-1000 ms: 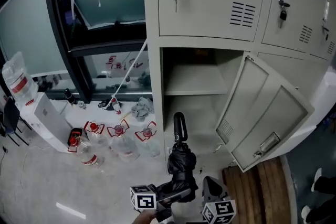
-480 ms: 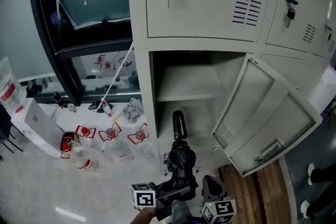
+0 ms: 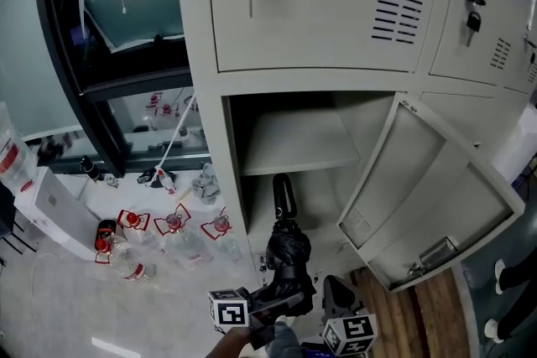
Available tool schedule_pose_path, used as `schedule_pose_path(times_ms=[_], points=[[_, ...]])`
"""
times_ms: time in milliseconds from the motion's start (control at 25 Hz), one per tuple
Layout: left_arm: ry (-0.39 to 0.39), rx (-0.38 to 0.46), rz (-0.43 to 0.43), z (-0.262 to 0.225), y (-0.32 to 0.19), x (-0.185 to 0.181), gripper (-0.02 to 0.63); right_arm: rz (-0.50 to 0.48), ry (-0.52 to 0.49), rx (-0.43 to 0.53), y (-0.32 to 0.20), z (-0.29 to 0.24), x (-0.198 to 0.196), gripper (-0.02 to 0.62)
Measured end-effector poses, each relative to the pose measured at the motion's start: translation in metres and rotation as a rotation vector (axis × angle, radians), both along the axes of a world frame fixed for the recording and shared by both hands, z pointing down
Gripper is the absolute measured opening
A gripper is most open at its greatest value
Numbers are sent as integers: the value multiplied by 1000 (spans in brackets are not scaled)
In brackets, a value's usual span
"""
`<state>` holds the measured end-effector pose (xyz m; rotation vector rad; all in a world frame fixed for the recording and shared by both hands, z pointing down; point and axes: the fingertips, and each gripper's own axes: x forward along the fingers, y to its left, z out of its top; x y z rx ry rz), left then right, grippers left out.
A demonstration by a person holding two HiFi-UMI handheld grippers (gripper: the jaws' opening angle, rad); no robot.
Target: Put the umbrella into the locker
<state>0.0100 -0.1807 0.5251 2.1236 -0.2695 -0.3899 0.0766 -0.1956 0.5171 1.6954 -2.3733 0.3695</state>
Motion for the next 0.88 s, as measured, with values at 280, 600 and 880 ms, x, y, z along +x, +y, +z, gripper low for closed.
schedule_pose_path(times_ms=[280, 600, 880], points=[[3, -22, 3, 6, -20, 4, 267, 2, 1, -18, -15, 9, 3, 2], [17, -53, -8, 7, -42, 6, 267, -1, -5, -27, -31, 11, 3, 1], [29, -69, -26, 11, -65, 6, 268, -9, -6, -33, -44, 16, 3, 2]])
